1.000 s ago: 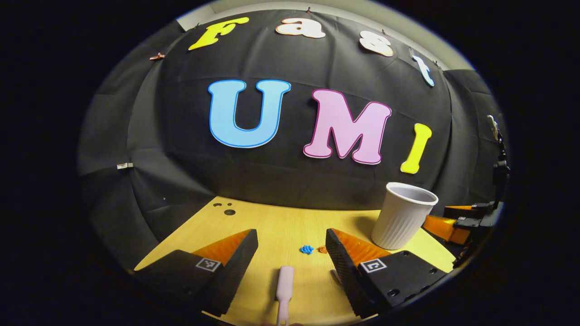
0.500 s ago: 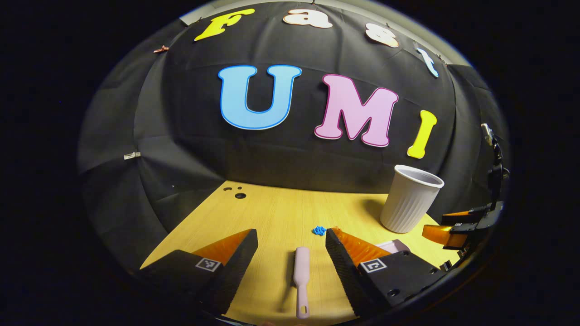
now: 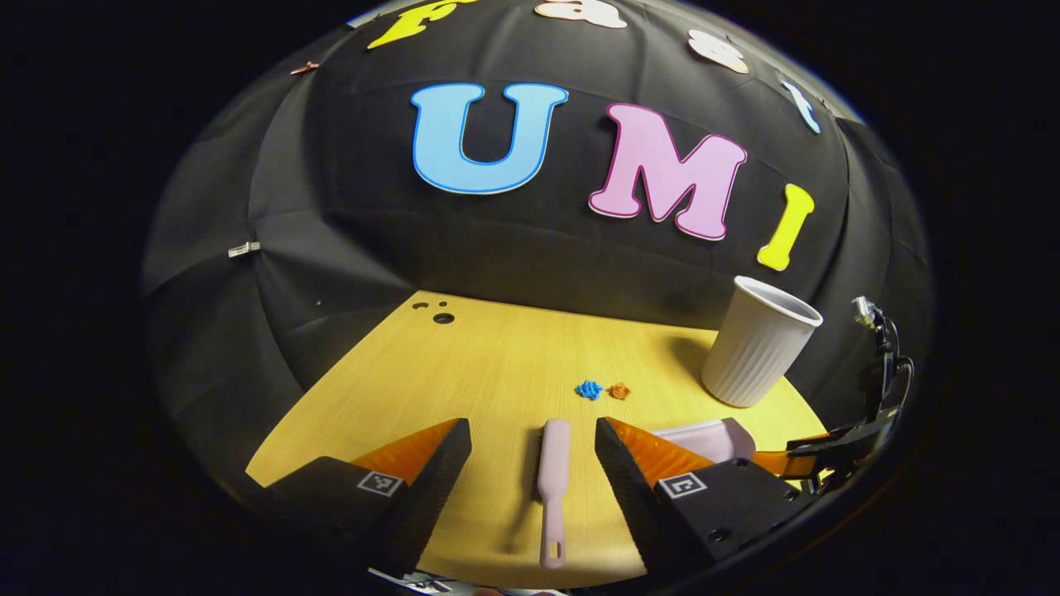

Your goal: Pick up the small broom and dustpan from the desktop, sweep the trash into the dustpan with the broom, and then empty the trash into the garbage bin.

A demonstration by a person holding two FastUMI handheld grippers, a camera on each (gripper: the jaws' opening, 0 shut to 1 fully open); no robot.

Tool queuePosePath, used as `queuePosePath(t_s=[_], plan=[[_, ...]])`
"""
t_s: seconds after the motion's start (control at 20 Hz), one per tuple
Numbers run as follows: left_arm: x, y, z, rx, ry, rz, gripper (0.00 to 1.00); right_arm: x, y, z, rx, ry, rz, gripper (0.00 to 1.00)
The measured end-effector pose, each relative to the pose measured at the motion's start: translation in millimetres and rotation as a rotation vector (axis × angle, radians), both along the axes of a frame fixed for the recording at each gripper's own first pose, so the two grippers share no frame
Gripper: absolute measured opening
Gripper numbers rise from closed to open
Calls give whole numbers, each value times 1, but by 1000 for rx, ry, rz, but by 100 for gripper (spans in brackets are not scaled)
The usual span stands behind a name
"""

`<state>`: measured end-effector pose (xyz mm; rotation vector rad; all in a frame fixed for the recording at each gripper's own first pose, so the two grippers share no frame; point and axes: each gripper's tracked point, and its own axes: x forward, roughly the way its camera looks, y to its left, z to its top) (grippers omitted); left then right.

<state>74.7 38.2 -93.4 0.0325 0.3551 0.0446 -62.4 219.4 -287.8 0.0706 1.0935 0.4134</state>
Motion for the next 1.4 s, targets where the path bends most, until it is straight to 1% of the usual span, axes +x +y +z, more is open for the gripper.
queuePosePath(t_s=[0.1, 0.2, 0.4, 0.55, 0.65, 0.75, 0.8, 0.85, 0.9, 0.95, 1.0, 1.05, 1.1, 1.15, 1.2, 1.25, 1.3, 1.35, 1.4], plan=[[1, 2, -6, 1, 23, 13, 96, -7, 4, -16, 4, 77, -10, 99], [1, 6, -9, 7, 35, 42, 96, -14, 4, -32, -13, 125, -15, 99], [4, 12, -19, -4, 73, 81, 96, -27, 12, -68, -56, 218, 31, 100], [7, 17, -27, -6, 103, 108, 96, -28, 14, -82, -77, 251, 7, 100], [11, 20, -36, -1, 132, 130, 96, -24, 15, -88, -81, 259, -12, 98], [11, 23, -53, 4, 187, 144, 96, -24, 19, -96, -94, 273, -1, 92], [11, 22, -61, -3, 217, 139, 96, -18, 21, -96, -96, 244, 3, 88], [14, 19, -69, -13, 247, 128, 96, -17, 25, -96, -98, 234, 22, 87], [17, 16, -81, -24, 289, 116, 96, -15, 29, -97, -93, 227, 37, 81], [19, 14, -93, -36, 336, 106, 96, -16, 32, -94, -91, 225, 48, 78], [22, 13, -102, -52, 382, 97, 96, -16, 34, -93, -87, 221, 52, 64], [24, 8, -112, -74, 426, 81, 96, -14, 33, -95, -85, 221, 52, 57], [26, 3, -126, -96, 478, 65, 96, -15, 34, -93, -78, 231, 56, 46], [26, -1, -138, -111, 536, 48, 95, -16, 35, -94, -71, 248, 59, 36], [26, -4, -149, -121, 585, 35, 95, -22, 39, -95, -66, 284, 111, 38], [28, -8, -156, -123, 616, 25, 95, -26, 38, -93, -70, 324, 199, 40], [32, -9, -166, -113, 646, 22, 95, -26, 36, -92, -64, 352, 239, 38], [36, -9, -173, -97, 669, 23, 94, -24, 37, -93, -51, 379, 235, 34], [38, -10, -180, -81, 690, 23, 94, -22, 37, -94, -37, 394, 222, 38]])
